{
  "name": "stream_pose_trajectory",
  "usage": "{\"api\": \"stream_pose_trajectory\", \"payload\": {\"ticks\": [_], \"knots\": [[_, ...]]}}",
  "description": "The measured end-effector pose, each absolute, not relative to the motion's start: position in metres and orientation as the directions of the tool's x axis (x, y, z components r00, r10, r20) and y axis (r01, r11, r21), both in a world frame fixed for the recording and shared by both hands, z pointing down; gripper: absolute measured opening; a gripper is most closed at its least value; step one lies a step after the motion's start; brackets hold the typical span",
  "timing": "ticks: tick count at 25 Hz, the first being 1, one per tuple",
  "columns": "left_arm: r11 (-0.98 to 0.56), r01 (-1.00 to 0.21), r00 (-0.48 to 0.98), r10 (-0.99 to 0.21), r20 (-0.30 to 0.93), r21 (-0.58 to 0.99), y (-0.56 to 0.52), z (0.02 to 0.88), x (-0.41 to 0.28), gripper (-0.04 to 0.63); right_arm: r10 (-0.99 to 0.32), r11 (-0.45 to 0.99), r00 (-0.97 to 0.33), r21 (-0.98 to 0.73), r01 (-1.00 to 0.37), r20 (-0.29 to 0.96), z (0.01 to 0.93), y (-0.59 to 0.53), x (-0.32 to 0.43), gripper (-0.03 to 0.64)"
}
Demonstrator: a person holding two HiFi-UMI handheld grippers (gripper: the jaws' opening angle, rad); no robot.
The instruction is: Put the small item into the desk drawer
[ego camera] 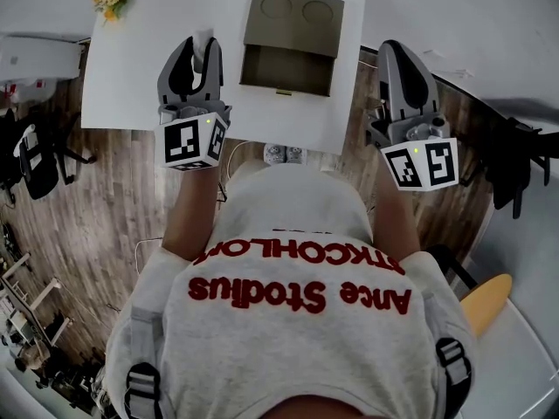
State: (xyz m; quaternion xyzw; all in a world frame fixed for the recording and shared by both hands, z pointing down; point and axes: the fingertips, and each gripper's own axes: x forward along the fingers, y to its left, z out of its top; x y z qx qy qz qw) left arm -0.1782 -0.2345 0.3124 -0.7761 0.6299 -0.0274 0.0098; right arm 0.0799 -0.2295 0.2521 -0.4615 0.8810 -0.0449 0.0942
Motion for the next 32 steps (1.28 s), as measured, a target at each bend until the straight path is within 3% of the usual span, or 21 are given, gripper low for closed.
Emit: {"api": "stream_pose_trajectory", "payload": {"ticks": [15,32], "knots": [[-0.358,-0.934,0.351,-0.908,0.229,0.008,-0.265,0.419,-0.11,0.132,-0.863,0.489,-0.505,-0.243,-0.838,0.002,0.312,-0.224,0.116,0.008],[-0.589,-0.808,0.484,-0.686,0.544,-0.023,-0.261,0.533,-0.041,0.132,-0.848,0.492,-0.527,-0.303,-0.816,0.045,0.343,-0.226,0.118,0.008]]}}
